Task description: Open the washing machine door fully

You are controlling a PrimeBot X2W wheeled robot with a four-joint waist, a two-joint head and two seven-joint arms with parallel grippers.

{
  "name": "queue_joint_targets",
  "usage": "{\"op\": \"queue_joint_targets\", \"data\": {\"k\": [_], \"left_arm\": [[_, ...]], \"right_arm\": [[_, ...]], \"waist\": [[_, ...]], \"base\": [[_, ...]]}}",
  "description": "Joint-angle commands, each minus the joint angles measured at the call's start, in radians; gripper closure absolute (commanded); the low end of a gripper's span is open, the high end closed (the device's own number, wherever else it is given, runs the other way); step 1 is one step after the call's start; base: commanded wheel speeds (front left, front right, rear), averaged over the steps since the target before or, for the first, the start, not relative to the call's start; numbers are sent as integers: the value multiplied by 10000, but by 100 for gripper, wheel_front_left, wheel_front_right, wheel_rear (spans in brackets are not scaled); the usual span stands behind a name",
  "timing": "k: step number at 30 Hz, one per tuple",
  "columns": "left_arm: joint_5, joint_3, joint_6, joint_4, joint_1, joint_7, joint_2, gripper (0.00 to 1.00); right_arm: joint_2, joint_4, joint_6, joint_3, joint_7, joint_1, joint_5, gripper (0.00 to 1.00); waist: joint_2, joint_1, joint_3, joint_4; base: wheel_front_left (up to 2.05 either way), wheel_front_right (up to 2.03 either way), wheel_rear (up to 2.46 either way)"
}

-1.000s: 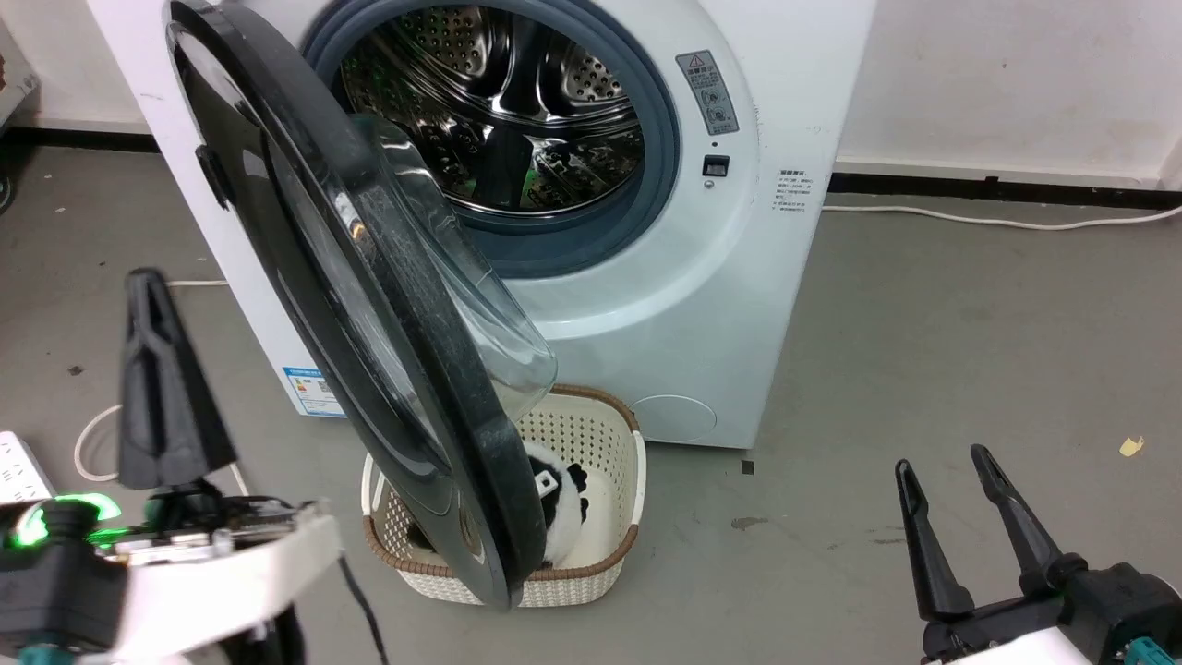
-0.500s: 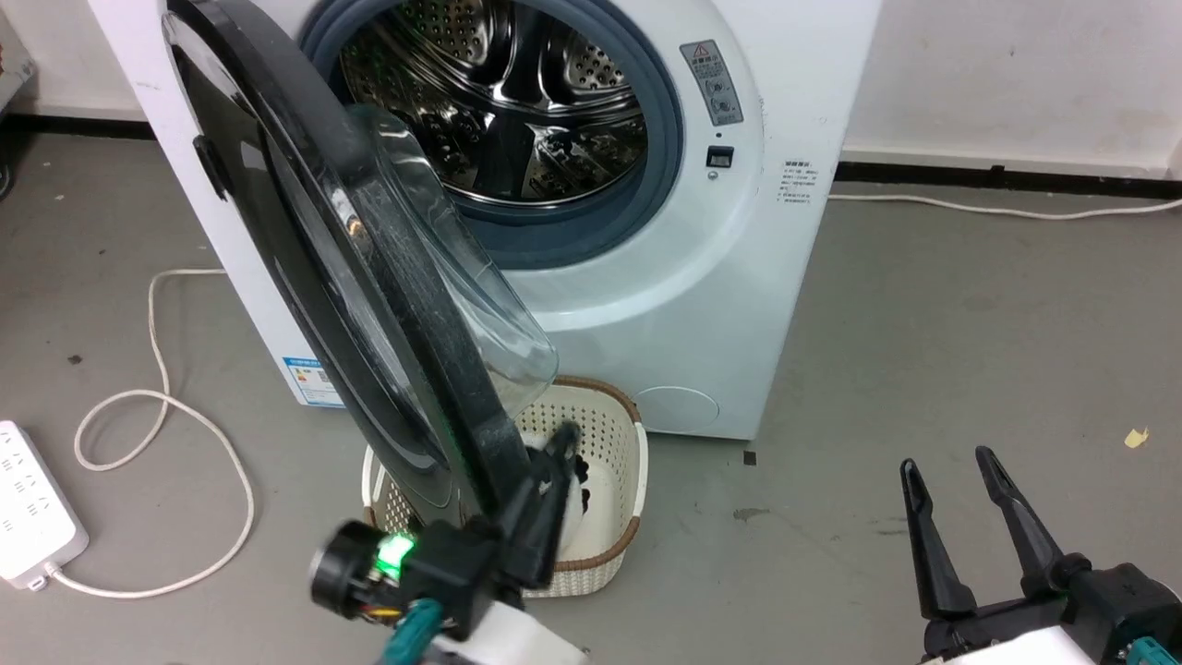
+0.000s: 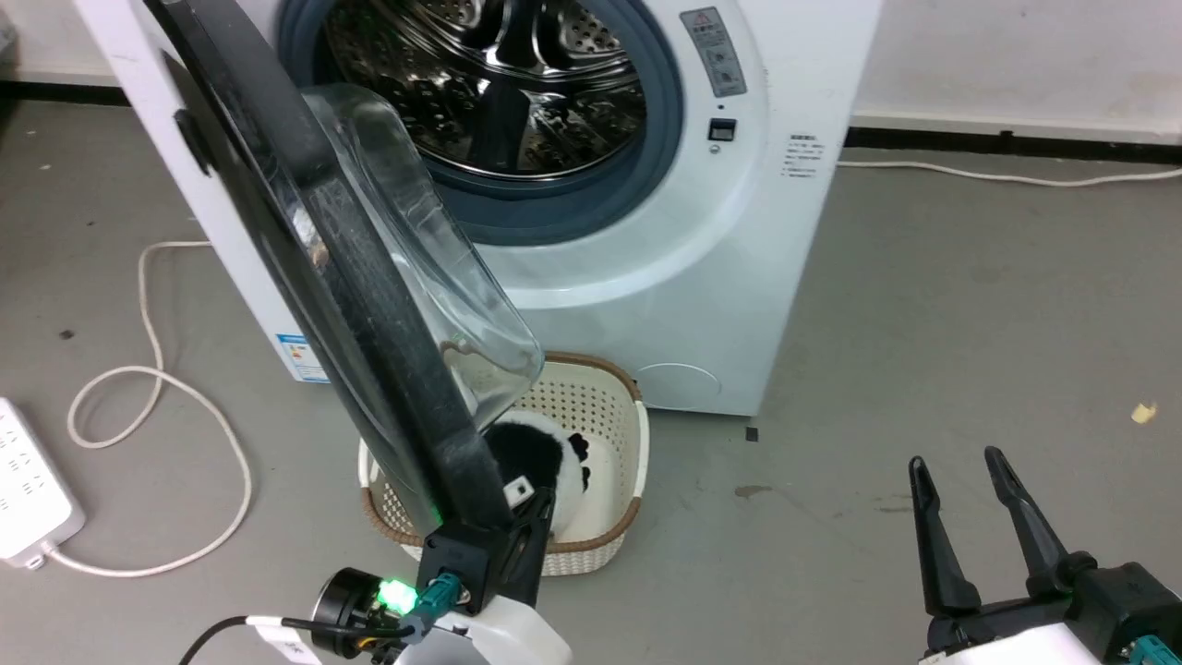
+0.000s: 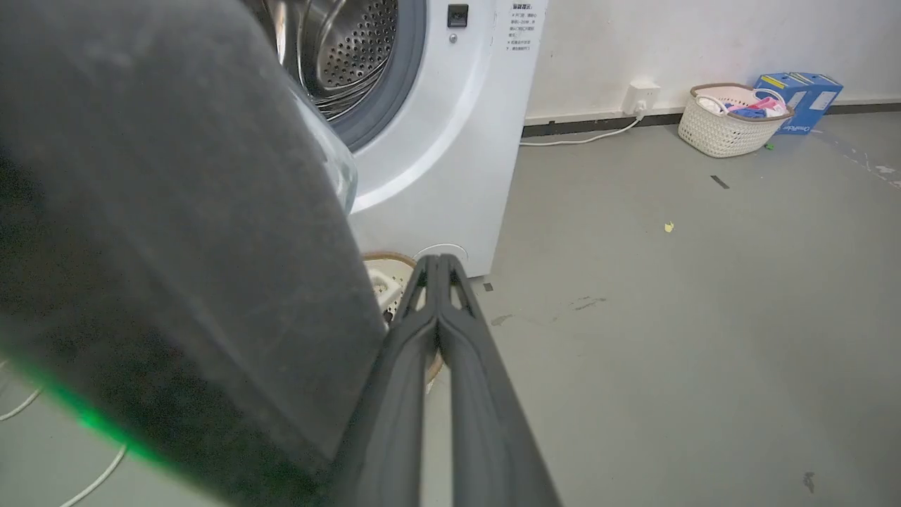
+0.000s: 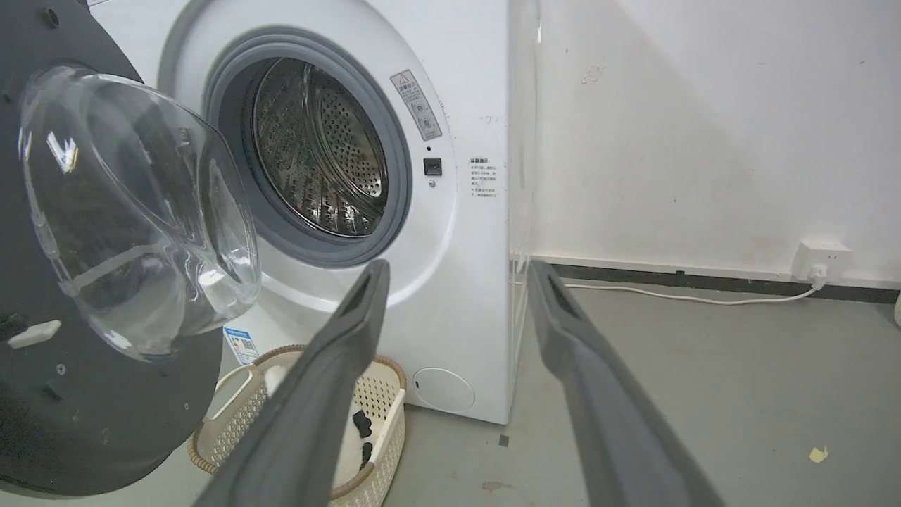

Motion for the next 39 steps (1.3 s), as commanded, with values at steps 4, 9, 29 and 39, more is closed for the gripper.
{"op": "queue_joint_targets", "data": {"k": [4, 9, 29, 39], "left_arm": [[-49, 221, 171, 78, 123, 38, 209, 100], [-175, 229, 193, 23, 291, 49, 251, 100], [-1002, 1989, 902, -159, 297, -132, 944, 100], [-2000, 3673, 1008, 278, -526, -372, 1666, 100]], "right_arm": [[43, 90, 8, 4, -45, -72, -14, 0], [43, 133, 8, 17, -45, 7, -37, 0], [43, 155, 8, 337, -45, -17, -486, 0], [-76, 54, 8, 575, -45, -647, -1190, 0]], "waist": [[-1, -1, -187, 387], [-1, -1, -432, 993], [-1, -1, 114, 3571], [-1, -1, 1306, 3690]], "base": [[0, 0, 0], [0, 0, 0], [0, 0, 0], [0, 0, 0]]}}
